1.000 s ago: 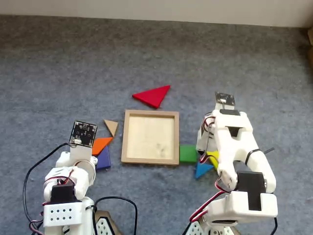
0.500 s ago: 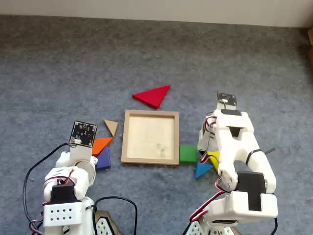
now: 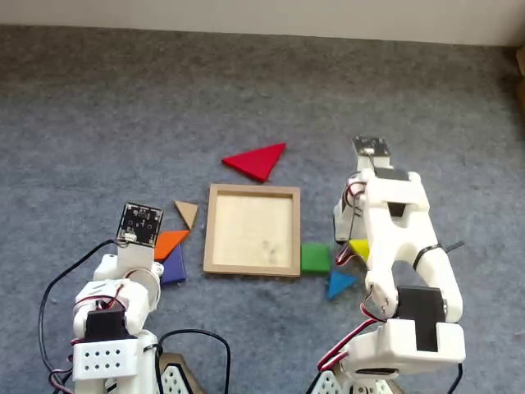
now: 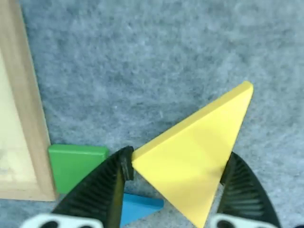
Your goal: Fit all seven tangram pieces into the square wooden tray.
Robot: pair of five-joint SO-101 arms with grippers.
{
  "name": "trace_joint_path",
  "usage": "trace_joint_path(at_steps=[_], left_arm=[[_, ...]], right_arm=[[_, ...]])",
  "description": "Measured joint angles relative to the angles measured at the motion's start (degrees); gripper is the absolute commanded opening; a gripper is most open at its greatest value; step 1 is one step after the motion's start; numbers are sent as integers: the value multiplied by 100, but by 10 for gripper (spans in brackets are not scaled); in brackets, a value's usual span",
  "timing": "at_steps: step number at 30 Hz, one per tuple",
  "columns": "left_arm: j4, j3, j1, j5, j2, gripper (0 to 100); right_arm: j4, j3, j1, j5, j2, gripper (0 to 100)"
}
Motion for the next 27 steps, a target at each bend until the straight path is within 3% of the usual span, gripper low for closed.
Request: trace_joint_path(at_steps=[5,12,20,27], left_arm=[[0,0,0,0,0,6],[0,0,0,0,0,6],[0,0,0,0,0,6],[0,0,0,0,0,6]], right_arm=[[589,-686,-185,18,0,197],[1037,-1257,-1275,-26,9,198],[818,-1319,-2382,-1169,105,198],[343,-1319,-2884,-2040,105,198]])
